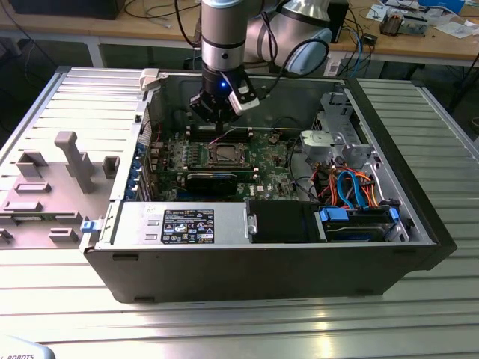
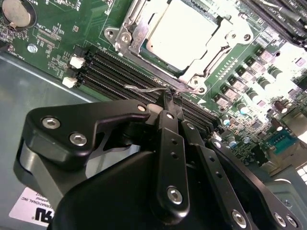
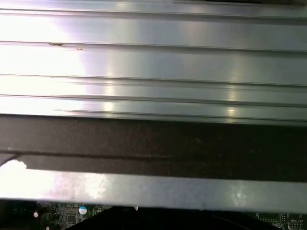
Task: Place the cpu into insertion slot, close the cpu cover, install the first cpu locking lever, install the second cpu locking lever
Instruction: 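Install the first cpu locking lever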
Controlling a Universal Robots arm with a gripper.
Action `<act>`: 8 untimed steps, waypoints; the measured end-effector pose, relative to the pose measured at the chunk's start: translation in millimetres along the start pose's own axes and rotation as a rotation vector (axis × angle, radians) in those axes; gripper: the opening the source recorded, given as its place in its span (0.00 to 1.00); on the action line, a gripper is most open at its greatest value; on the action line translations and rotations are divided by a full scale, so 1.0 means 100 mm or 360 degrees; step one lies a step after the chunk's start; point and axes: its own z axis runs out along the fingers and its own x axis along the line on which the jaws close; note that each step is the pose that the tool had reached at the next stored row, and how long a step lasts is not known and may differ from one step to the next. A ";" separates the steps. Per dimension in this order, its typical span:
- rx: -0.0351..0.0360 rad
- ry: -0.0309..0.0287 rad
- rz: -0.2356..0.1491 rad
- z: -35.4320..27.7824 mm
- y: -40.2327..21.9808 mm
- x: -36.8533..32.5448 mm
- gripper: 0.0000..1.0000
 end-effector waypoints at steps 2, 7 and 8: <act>0.0000 -0.00002 0.0000 0.015 0.011 -0.001 0.11; 0.0007 0.00005 -0.0002 0.057 0.011 -0.017 0.11; 0.0009 0.00006 -0.0002 0.063 0.010 -0.020 0.11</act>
